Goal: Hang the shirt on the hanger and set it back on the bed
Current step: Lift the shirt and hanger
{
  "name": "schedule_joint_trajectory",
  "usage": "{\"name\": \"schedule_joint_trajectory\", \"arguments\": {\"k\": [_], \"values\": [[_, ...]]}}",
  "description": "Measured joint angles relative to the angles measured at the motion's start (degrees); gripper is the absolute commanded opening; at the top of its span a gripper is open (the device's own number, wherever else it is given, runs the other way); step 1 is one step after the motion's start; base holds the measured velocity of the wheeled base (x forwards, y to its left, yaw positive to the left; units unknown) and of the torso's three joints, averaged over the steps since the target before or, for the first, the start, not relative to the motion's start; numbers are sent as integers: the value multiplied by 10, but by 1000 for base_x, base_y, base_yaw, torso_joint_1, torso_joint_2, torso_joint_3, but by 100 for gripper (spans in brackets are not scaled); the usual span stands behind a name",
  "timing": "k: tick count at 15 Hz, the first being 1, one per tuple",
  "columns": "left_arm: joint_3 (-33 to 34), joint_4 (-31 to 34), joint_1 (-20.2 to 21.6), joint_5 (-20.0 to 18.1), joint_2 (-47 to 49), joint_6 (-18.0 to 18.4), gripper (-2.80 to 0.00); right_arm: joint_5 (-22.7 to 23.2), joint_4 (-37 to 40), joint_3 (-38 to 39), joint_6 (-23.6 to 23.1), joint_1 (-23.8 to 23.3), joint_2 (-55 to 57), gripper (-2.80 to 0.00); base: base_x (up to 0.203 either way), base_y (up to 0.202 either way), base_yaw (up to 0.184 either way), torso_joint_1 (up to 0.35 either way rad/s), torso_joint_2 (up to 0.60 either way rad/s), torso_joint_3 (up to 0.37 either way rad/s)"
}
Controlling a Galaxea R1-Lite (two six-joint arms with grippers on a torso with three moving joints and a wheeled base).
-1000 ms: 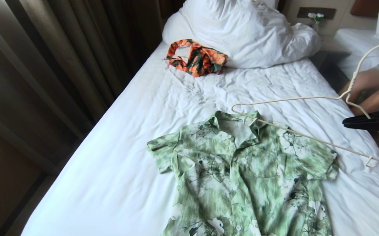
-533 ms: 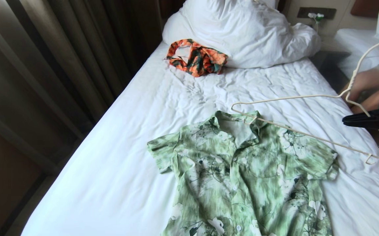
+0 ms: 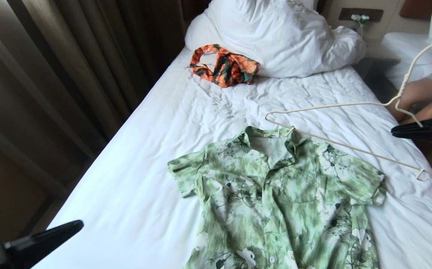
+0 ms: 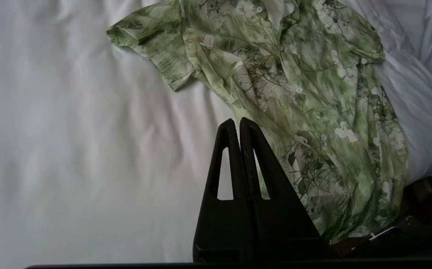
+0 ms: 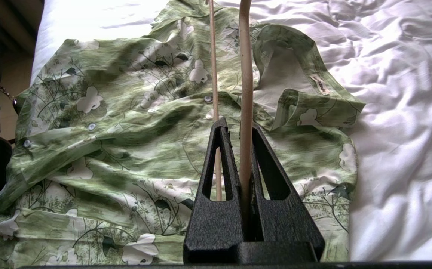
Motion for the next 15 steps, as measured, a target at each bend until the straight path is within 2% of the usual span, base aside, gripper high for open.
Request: {"name": "schedule_joint_trajectory", "arguments": {"k": [4, 6, 10, 15], "values": [[-86, -103, -78, -13, 213, -38, -280, 0, -1, -8, 3, -3, 12, -280, 0, 0, 0, 0, 0, 0], [-137, -148, -122, -7, 311, -49, -280, 0, -10, -9, 4, -3, 21, -280, 0, 0, 0, 0, 0, 0], [-239, -221, -190, 36, 478, -55, -280, 0, -51, -10, 24, -8, 42, -280, 0, 0, 0, 0, 0, 0], [-395, -238, -245, 91, 635, -48, -280, 1, -77, -13, 27, -33, 67, -280, 0, 0, 0, 0, 0, 0]]}}
